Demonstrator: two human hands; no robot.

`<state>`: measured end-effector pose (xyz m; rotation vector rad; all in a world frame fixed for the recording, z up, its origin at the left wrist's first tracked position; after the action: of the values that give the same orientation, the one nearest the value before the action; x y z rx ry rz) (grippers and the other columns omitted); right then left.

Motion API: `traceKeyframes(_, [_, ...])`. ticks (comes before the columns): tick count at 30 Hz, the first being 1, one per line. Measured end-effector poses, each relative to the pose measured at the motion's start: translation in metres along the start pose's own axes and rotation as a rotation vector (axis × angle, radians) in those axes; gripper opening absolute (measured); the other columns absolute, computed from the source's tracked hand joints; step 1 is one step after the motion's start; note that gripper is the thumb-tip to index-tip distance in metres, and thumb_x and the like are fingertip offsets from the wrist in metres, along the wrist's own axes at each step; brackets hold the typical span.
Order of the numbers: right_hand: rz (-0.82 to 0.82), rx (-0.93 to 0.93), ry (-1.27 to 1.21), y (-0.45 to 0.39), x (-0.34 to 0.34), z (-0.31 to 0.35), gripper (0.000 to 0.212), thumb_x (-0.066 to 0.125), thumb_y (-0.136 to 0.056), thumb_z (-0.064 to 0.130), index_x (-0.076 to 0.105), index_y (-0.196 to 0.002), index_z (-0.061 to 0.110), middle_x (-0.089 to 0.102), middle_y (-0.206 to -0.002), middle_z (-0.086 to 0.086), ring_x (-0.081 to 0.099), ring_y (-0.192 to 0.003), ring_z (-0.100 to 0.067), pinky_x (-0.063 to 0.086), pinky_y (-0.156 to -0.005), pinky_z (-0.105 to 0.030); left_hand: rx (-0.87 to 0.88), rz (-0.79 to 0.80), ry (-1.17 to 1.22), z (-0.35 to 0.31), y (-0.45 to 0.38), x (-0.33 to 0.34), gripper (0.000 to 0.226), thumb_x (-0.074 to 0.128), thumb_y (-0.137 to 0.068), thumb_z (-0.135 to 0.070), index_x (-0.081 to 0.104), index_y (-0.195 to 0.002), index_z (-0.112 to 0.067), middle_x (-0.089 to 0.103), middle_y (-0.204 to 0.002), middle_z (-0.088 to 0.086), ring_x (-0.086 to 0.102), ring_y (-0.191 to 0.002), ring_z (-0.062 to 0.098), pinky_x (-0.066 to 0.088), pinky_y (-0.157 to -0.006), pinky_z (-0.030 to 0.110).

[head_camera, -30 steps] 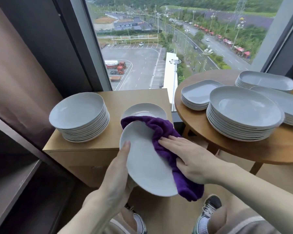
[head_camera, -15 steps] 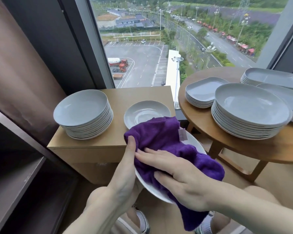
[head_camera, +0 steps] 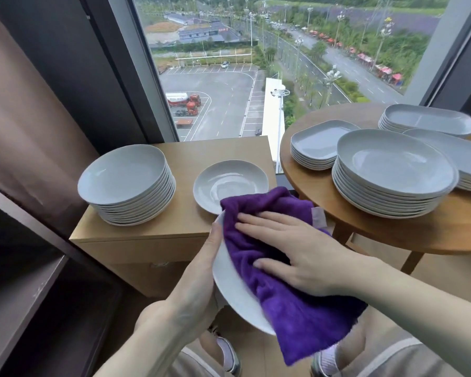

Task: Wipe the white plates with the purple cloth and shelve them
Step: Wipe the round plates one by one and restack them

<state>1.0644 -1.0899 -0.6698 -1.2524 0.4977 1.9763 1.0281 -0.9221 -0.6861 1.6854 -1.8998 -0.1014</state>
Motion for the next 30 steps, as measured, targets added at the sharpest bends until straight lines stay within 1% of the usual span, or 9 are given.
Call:
traceKeyframes(2, [-0.059, 0.074, 0.150, -0.002, -0.002, -0.014, 0.061, 0.044, -0.101, 0.058, 0.036, -0.157, 0.038, 0.028, -0.163, 0.023, 0.024, -0.150, -0.002, 0.011, -0.122, -0.017, 0.024, 0.002, -0.044, -0.002, 0.001, 0.002, 0.058, 0.034, -0.101, -0.062, 0.066, -0.134, -0.026, 0.074, -0.127, 0.002, 0.071, -0.117, 0.019, 0.052, -0.094, 0.040])
traceKeyframes(4, [-0.115, 0.137, 0.213, -0.002, -0.004, -0.023, 0.053, 0.046, -0.101, 0.057, 0.050, -0.149, 0.035, 0.045, -0.154, 0.018, 0.041, -0.141, -0.010, 0.025, -0.116, -0.020, 0.055, -0.045, -0.056, -0.004, -0.001, -0.001, 0.058, 0.036, -0.099, -0.062, 0.071, -0.126, -0.024, 0.076, -0.123, 0.004, 0.073, -0.112, 0.021, 0.052, -0.091, 0.041])
traceKeyframes(8, [-0.112, 0.163, 0.226, -0.005, 0.001, -0.027, 0.033, 0.053, -0.098, 0.047, 0.070, -0.120, 0.030, 0.066, -0.116, 0.010, 0.059, -0.109, -0.017, 0.048, -0.095, -0.036, 0.121, -0.152, -0.064, -0.010, -0.004, -0.008, 0.057, 0.035, -0.100, -0.060, 0.082, -0.103, -0.028, 0.079, -0.112, 0.004, 0.077, -0.100, 0.019, 0.057, -0.082, 0.040])
traceKeyframes(12, [-0.056, 0.158, 0.098, -0.005, 0.006, -0.018, 0.038, 0.048, -0.089, 0.047, 0.074, -0.111, 0.032, 0.067, -0.103, 0.016, 0.062, -0.100, -0.013, 0.047, -0.085, -0.030, 0.159, -0.293, -0.035, -0.015, -0.008, -0.019, 0.060, 0.036, -0.098, -0.066, 0.072, -0.118, -0.023, 0.079, -0.111, 0.006, 0.077, -0.099, 0.025, 0.058, -0.086, 0.044])
traceKeyframes(18, [-0.031, 0.045, -0.121, -0.001, 0.021, 0.014, 0.019, 0.057, -0.089, 0.039, 0.072, -0.096, 0.029, 0.064, -0.092, 0.019, 0.057, -0.088, -0.002, 0.046, -0.081, -0.022, 0.183, -0.337, -0.039, -0.013, -0.007, -0.019, 0.055, 0.043, -0.100, -0.061, 0.073, -0.109, -0.016, 0.081, -0.098, 0.002, 0.078, -0.093, 0.021, 0.059, -0.091, 0.042])
traceKeyframes(21, [-0.119, 0.017, -0.215, 0.004, 0.027, 0.032, 0.015, 0.057, -0.091, 0.034, 0.069, -0.093, 0.025, 0.063, -0.087, 0.015, 0.057, -0.082, -0.005, 0.047, -0.076, -0.024, 0.154, -0.256, -0.097, -0.006, -0.006, -0.007, 0.051, 0.041, -0.105, -0.052, 0.074, -0.094, -0.014, 0.080, -0.079, -0.003, 0.076, -0.069, 0.008, 0.058, -0.063, 0.021])
traceKeyframes(23, [-0.203, 0.030, -0.213, 0.007, 0.030, 0.037, 0.015, 0.055, -0.091, 0.032, 0.065, -0.095, 0.022, 0.062, -0.088, 0.012, 0.057, -0.080, -0.008, 0.050, -0.073, -0.030, 0.129, -0.179, -0.143, 0.003, -0.003, 0.006, 0.055, 0.040, -0.106, -0.047, 0.075, -0.081, -0.013, 0.078, -0.070, -0.003, 0.073, -0.061, 0.004, 0.052, -0.054, 0.014])
traceKeyframes(26, [-0.381, 0.047, -0.082, 0.012, 0.028, 0.034, 0.020, 0.051, -0.088, 0.030, 0.063, -0.097, 0.017, 0.060, -0.089, 0.005, 0.059, -0.076, -0.017, 0.052, -0.064, -0.039, 0.081, -0.076, -0.151, 0.019, -0.001, 0.021, 0.061, 0.043, -0.100, -0.055, 0.084, -0.073, -0.018, 0.080, -0.081, -0.001, 0.076, -0.078, 0.003, 0.054, -0.074, 0.019])
traceKeyframes(30, [-0.551, 0.073, 0.141, 0.005, 0.013, 0.020, 0.024, 0.051, -0.084, 0.026, 0.065, -0.093, 0.008, 0.062, -0.089, -0.005, 0.060, -0.071, -0.029, 0.049, -0.054, -0.037, 0.097, -0.051, -0.089, 0.032, -0.002, 0.029, 0.058, 0.053, -0.084, -0.060, 0.077, -0.114, -0.017, 0.079, -0.113, 0.008, 0.073, -0.112, 0.019, 0.051, -0.102, 0.036])
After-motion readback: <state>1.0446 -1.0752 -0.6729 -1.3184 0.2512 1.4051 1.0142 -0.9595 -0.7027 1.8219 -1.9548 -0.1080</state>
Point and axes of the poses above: each hand's wrist, its own y-axis away from the middle knuckle, its own x-axis out of the palm, z = x × y, the point moved 4 cm from there along -y, towards the middle knuckle
